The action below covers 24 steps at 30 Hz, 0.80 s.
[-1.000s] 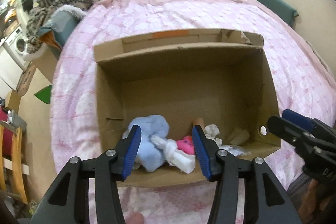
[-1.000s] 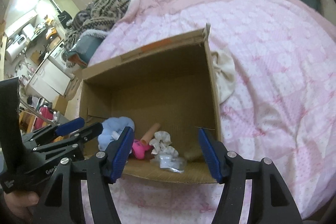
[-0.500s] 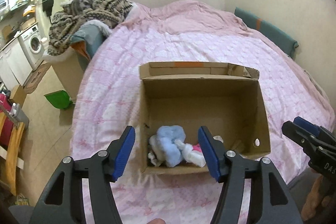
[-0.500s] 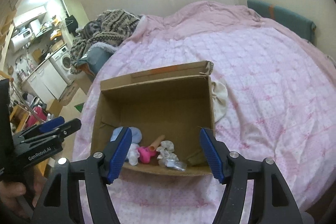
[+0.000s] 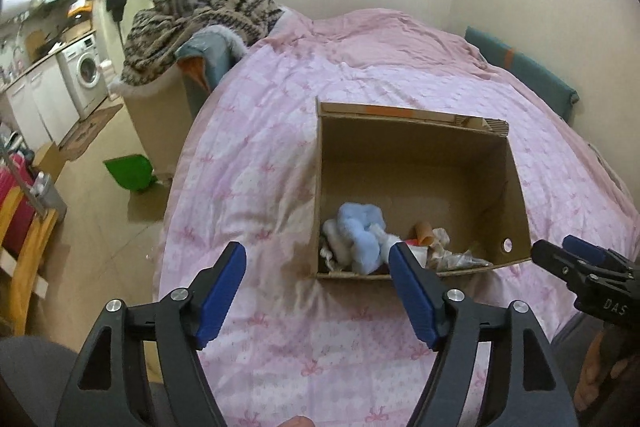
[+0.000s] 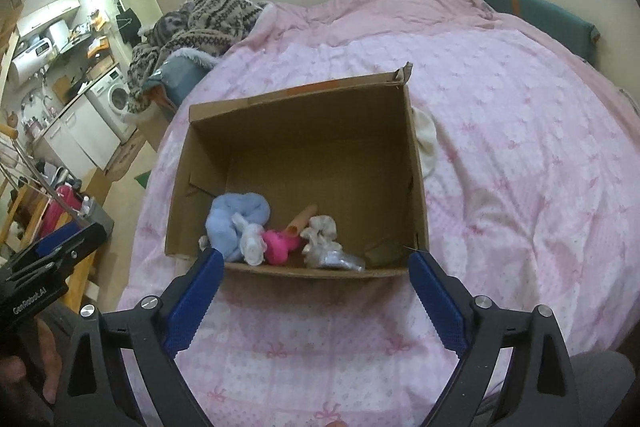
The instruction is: Organize soft objects
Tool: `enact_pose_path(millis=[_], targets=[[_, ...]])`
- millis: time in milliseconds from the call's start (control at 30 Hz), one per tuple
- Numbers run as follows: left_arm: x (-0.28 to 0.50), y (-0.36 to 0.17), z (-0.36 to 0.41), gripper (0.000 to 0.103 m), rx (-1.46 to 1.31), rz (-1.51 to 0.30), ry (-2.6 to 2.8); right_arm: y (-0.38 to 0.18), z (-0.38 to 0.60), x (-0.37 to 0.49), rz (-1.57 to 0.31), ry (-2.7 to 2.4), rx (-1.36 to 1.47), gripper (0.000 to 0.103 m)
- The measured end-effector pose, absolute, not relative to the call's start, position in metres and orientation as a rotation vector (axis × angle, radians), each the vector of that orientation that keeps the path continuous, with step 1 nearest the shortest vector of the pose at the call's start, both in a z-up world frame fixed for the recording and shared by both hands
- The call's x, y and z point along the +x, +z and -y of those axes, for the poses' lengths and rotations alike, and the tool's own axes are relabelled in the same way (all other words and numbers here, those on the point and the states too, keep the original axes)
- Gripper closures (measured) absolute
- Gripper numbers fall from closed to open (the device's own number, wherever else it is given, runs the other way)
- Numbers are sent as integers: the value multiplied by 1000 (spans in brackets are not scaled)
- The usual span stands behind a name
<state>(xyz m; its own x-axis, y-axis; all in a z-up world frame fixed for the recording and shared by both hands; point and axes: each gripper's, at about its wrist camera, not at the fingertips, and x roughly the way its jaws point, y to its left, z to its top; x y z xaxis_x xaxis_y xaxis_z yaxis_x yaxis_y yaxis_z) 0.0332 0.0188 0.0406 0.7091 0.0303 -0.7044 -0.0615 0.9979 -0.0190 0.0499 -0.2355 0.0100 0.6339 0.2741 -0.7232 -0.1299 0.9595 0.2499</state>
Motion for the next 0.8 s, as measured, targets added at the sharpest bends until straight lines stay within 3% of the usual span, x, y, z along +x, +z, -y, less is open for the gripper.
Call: enact_pose_path(millis=[200, 800], targets=[[32, 21, -23, 9, -30, -769, 86, 3, 233, 39, -777, 204, 154, 0], [35, 18, -22, 6, -65, -739, 56, -9, 219, 46, -749, 170, 63, 0]])
